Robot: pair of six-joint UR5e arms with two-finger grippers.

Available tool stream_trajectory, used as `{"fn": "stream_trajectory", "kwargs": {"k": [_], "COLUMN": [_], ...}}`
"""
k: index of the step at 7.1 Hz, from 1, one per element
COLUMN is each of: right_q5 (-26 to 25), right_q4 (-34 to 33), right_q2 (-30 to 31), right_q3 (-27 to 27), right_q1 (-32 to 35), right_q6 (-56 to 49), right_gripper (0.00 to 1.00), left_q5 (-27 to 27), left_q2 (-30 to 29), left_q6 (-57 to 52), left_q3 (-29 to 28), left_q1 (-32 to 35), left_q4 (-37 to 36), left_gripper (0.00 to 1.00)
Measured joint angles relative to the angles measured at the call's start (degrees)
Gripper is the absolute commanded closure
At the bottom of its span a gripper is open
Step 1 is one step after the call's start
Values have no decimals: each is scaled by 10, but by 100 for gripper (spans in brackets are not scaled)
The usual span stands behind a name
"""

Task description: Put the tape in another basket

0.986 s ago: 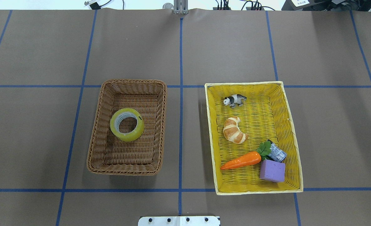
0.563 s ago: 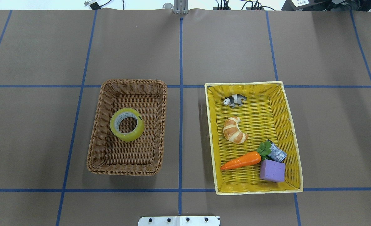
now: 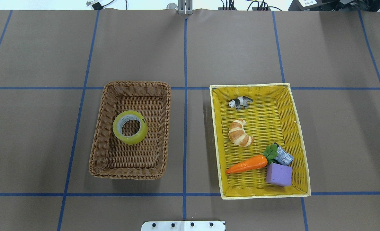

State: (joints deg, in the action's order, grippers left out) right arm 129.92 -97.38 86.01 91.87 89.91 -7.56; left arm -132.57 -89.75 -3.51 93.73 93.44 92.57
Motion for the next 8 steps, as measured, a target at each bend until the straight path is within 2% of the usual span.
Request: {"fn": "stream_trajectory", "kwargs": {"k": [8], "right_q5": [0], "right_q4": [14], "right_q2": [12], "right_q3": [-22], "right_q1": [0], "right_q6": [1], "right_gripper": [0], "left_q5": [-1], "left_q2": [14], "left_q6": [0], "left_q3": [0], "left_q1": [0], "left_q4": [1], "left_gripper": [1]}}
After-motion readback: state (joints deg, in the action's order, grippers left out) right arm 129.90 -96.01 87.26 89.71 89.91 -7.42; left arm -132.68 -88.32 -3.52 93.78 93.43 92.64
